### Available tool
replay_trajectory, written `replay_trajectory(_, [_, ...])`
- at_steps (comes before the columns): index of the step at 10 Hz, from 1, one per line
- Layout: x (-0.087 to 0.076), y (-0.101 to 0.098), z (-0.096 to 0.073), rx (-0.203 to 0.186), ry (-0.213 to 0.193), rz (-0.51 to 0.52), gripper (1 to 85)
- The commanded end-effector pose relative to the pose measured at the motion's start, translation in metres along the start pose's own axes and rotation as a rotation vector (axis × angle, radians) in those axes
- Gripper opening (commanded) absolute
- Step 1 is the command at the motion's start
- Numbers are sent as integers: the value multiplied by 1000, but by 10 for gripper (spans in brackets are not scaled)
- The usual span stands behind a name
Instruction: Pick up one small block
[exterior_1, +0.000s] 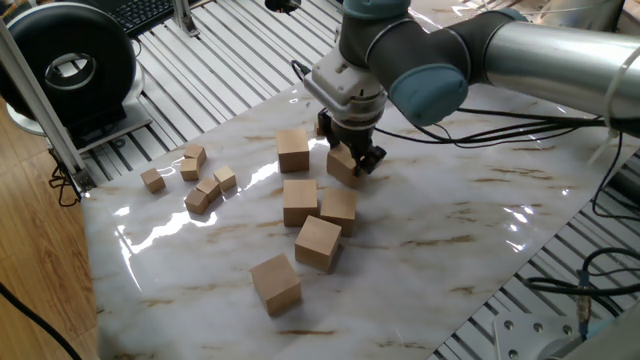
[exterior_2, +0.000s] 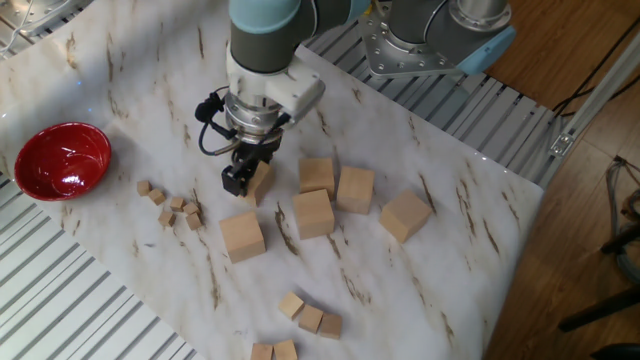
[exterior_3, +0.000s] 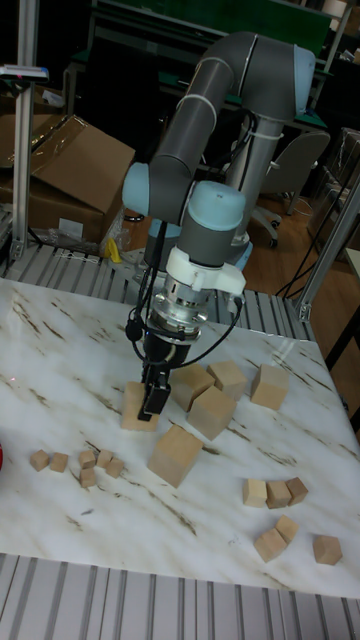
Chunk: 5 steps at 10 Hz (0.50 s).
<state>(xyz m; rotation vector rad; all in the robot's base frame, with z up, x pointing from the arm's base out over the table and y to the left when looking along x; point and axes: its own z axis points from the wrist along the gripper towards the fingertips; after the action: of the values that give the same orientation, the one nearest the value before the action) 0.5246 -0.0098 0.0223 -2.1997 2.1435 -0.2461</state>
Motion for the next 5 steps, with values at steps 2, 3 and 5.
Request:
replay_trajectory(2, [10,-3,-16,-3,0,141,13])
replay_trajectory(3, [18,1,-21,-19,25,160,10])
replay_trajectory(5, [34,0,-32,-30,53,152,10])
